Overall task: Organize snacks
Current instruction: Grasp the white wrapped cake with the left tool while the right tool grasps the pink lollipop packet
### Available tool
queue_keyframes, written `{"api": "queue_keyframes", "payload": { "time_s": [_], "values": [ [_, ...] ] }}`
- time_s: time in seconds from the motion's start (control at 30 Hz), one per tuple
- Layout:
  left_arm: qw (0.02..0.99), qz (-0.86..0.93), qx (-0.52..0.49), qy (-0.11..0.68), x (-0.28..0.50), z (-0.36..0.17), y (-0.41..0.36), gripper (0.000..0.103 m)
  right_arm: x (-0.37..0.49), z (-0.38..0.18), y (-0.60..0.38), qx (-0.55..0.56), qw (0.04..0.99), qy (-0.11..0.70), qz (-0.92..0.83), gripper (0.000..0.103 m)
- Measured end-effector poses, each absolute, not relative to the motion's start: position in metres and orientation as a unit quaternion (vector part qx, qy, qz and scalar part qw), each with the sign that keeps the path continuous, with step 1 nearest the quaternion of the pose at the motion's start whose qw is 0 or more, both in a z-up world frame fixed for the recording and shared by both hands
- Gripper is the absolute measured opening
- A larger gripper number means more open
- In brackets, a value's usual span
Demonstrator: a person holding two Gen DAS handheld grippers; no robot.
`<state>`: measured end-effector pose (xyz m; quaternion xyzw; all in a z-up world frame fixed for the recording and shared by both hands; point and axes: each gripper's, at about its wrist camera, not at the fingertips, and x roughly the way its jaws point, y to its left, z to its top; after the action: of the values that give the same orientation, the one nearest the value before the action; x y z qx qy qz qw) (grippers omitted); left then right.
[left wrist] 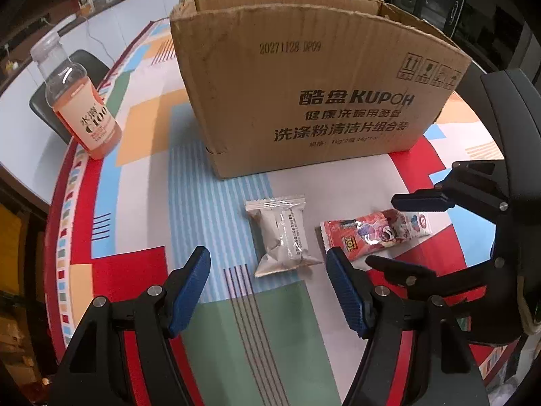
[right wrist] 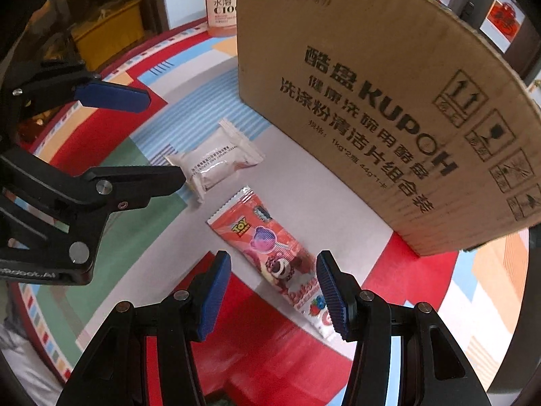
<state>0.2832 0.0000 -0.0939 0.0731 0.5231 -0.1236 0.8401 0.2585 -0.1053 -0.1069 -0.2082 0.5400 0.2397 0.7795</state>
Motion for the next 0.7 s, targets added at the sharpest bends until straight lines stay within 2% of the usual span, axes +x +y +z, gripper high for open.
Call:
{"api": "queue_keyframes", "payload": {
  "time_s": [0.4,0.63,0.7],
  "values": [
    [0.831,-0.117,0.045,0.542,0.312,-0.112,-0.002,0.070,0.287,-0.121,-0.109,-0.168,0.794,0.537,0.230,0.054],
    [0.824,-0.116,0.038,0.553,0.325,-0.124,-0.008,0.059,0.296,-0.124,-0.117,-0.147,0.806,0.530,0.221,0.053],
    [0.821,-0.114,0.033,0.558,0.328,-0.128,-0.008,0.055,0.298,-0.125,-0.118,-0.142,0.807,0.530,0.220,0.048]
  ]
}}
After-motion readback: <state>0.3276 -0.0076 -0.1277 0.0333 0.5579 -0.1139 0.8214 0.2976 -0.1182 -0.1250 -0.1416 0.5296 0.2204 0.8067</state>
